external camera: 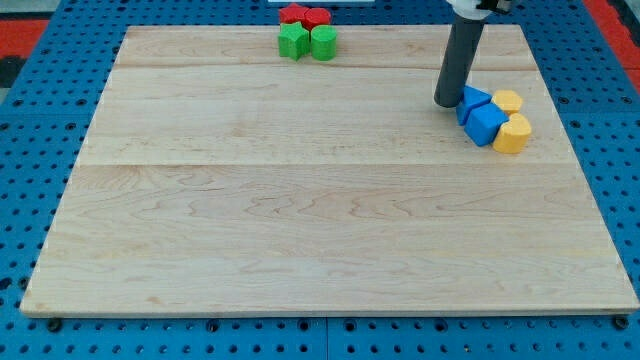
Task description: Move your arm towards yellow heart
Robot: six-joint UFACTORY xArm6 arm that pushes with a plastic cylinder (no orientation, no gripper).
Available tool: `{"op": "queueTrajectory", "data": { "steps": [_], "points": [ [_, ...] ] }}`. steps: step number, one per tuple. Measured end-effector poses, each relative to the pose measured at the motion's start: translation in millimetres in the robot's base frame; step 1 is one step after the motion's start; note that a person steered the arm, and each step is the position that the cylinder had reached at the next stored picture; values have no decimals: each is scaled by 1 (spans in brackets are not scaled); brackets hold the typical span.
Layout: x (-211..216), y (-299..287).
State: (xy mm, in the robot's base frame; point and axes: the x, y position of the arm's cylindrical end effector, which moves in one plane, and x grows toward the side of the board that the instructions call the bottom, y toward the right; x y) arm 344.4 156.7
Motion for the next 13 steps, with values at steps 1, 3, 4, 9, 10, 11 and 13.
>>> {"op": "queueTrajectory", "data": {
  "steps": [1,3,4,9,10,11,13],
  "points": [
    [-1,0],
    [-24,-69],
    [17,-98],
    [157,-4],
    [157,-3],
    [176,28],
    [145,110]
  ]
}}
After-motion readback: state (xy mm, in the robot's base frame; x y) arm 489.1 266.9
